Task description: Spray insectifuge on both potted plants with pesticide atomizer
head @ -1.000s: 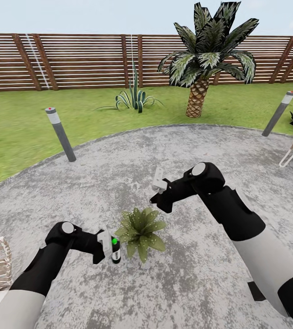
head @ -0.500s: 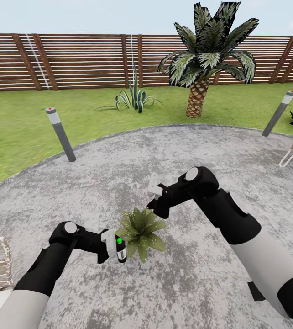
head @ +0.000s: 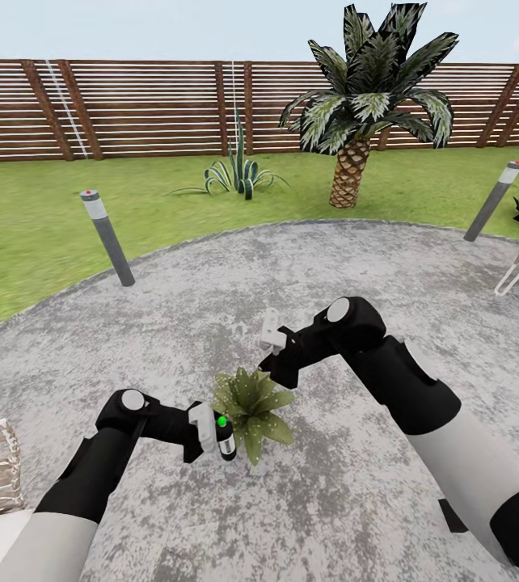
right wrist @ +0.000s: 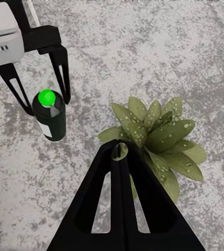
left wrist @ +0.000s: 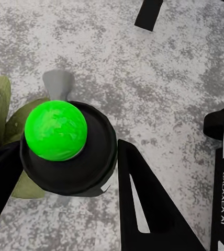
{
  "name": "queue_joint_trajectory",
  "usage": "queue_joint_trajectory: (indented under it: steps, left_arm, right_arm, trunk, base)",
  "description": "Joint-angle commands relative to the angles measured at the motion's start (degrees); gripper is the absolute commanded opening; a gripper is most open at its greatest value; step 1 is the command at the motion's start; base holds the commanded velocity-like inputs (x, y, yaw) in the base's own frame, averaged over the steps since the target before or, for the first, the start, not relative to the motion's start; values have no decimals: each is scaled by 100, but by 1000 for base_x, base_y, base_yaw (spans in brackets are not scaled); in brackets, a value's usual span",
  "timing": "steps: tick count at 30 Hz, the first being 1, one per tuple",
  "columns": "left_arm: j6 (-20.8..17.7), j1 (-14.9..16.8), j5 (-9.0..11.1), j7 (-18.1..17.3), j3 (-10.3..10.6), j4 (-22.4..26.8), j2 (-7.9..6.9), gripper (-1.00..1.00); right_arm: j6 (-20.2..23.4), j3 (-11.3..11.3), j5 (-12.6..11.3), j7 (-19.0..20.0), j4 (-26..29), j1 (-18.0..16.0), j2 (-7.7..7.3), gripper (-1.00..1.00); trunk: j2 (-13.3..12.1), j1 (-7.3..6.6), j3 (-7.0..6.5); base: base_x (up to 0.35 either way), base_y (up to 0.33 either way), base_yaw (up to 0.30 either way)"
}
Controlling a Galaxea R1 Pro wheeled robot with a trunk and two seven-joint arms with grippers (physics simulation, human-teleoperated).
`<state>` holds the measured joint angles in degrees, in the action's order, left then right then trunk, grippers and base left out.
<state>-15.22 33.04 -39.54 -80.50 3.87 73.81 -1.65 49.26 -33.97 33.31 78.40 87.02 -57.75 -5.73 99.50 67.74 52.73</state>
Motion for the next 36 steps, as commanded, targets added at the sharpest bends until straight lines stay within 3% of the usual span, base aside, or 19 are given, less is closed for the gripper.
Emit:
queue_joint_trajectory:
  steps: [1, 7, 11, 15, 20, 23, 36]
  left_arm:
    - [-76, 6, -18, -32, 8, 15, 4, -100]
    - [-143, 9, -18, -54, 8, 167, 19, -100]
    - [-176, 19, -42, -54, 7, 204, 186, -100]
    - [-475, 51, -75, -47, 22, 206, 308, -100]
    - [-660, 67, -99, -30, 105, 205, 329, -100]
    - [-761, 86, -101, -22, 117, 204, 334, -100]
    - [-1014, 317, -84, -27, 190, 238, 324, -100]
  right_arm:
    - [42, 1, 48, 37, 8, -4, 3, -100]
    - [24, 9, 45, 18, 13, 4, 17, -100]
    - [7, 2, 39, 9, 10, 19, 31, -100]
    - [-29, -9, 22, 0, 8, 30, 66, -100]
    - [-83, -6, 31, -1, 8, 40, 325, -100]
    - [-95, -5, 34, -7, 2, 48, 397, -100]
    - [-255, -6, 23, -9, 0, 147, 443, -100]
  trunk:
    - [2, 0, 5]
    - [2, 0, 5]
    - [2, 0, 5]
    - [2, 0, 5]
    - [2, 0, 5]
    - [2, 0, 5]
    - [2, 0, 5]
  base:
    - [0, 0, 0]
    - [0, 0, 0]
    - [0, 0, 0]
    - [0, 0, 0]
    - [0, 0, 0]
    - [0, 0, 0]
    - [0, 0, 0]
